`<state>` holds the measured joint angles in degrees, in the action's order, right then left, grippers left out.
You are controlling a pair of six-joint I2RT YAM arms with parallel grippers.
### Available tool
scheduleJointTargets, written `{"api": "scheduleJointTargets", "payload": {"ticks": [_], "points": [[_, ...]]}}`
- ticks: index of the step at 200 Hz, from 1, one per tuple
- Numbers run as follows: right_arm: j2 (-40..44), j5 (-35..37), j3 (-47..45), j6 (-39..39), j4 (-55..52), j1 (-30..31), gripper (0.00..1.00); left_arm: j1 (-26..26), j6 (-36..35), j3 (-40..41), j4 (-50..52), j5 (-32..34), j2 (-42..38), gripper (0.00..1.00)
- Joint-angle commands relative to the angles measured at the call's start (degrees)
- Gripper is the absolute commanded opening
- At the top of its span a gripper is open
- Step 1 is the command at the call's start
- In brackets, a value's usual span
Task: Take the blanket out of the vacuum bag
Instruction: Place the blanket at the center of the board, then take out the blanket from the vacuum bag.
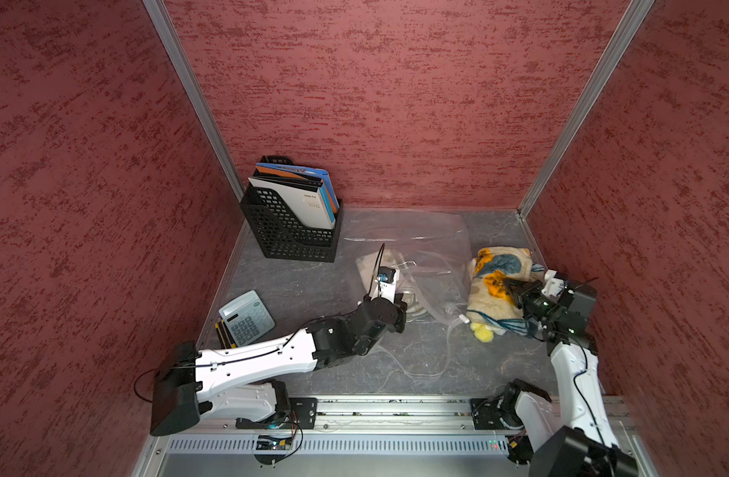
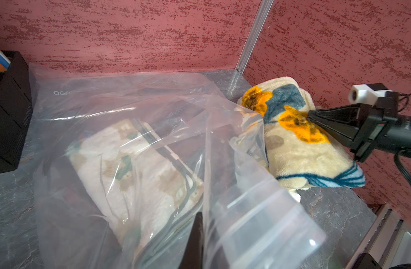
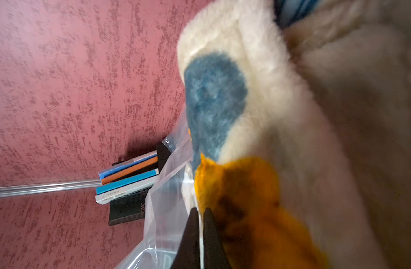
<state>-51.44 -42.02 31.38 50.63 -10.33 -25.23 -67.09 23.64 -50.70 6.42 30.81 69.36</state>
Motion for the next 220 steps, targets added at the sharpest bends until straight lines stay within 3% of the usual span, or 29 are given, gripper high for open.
{"api": "scheduleJointTargets", "payload": {"ticks": [1, 27, 55, 84, 134, 152, 174, 185, 220], "points": [[-4.99, 0.22, 2.27, 0.35, 11.13, 0.46, 0.00, 2.71, -1.80, -1.34, -2.39, -1.92, 0.93, 0.00], [-9.95, 3.54, 3.49, -1.52, 9.98, -0.34, 0.00, 7.30, -1.75, 0.01, -5.64, -7.03, 0.62, 0.00], [-9.17, 5.79, 1.59, -3.29, 7.93, -8.21, 0.00, 11.11, -2.32, 0.56, -7.53, -11.42, 0.68, 0.00], [-9.35, 5.70, 2.30, -6.74, 4.10, -11.27, 0.00, 13.20, -2.09, 0.50, -9.50, -16.66, 1.71, 0.00], [-0.15, 2.85, 5.46, -6.76, 0.57, -11.41, 0.00, 13.19, -1.44, 2.24, -10.33, -21.75, 2.97, 0.00], [3.85, -2.37, 6.55, -3.82, 1.72, -11.12, 0.05, 13.14, -1.39, 3.21, -10.03, -21.45, 2.97, 0.00], [3.15, -8.66, 6.64, 1.53, 8.57, -4.91, 0.19, 13.19, -1.70, 3.09, -8.64, -21.49, 3.38, 0.00], [2.58, -10.48, 7.29, 3.59, 11.16, -0.26, 0.20, 13.32, -2.04, 2.74, -7.73, -21.62, 3.56, 0.00], [9.46, -4.30, 8.87, 5.89, 7.13, 15.16, 0.18, 14.57, -2.01, 1.10, -6.42, -23.21, 4.67, 0.00]]}}
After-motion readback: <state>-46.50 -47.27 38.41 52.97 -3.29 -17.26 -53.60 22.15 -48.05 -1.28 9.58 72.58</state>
